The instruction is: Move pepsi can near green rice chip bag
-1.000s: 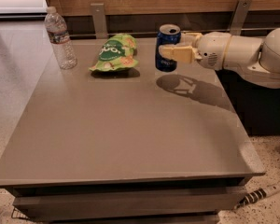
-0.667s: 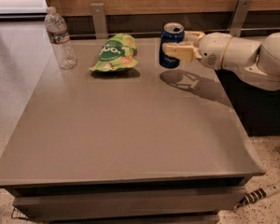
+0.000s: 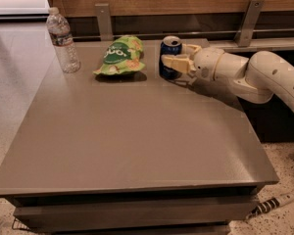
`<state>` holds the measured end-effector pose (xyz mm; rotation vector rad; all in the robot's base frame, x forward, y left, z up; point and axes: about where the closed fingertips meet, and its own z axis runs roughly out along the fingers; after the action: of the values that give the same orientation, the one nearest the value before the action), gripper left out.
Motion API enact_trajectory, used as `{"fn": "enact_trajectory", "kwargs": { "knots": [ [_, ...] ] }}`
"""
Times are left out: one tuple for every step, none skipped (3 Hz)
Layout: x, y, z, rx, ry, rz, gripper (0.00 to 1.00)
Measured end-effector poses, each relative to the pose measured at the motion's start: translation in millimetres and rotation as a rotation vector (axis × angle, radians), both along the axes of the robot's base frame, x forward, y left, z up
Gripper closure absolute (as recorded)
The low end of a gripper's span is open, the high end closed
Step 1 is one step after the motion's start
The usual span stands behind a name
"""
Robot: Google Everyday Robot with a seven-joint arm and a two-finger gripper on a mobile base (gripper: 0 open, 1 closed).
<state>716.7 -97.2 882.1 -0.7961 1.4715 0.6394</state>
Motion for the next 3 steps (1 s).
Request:
{"fn": "enact_trajectory", "kwargs": {
  "knots": [
    [7.3, 10.3, -18.5, -0.005, 0.032, 0.01, 1.0],
    [7.3, 10.4, -15.7, -0.005, 0.032, 0.01, 0.84],
    [7.3, 10.5, -15.1, -0.005, 0.032, 0.01, 0.6]
  ]
}}
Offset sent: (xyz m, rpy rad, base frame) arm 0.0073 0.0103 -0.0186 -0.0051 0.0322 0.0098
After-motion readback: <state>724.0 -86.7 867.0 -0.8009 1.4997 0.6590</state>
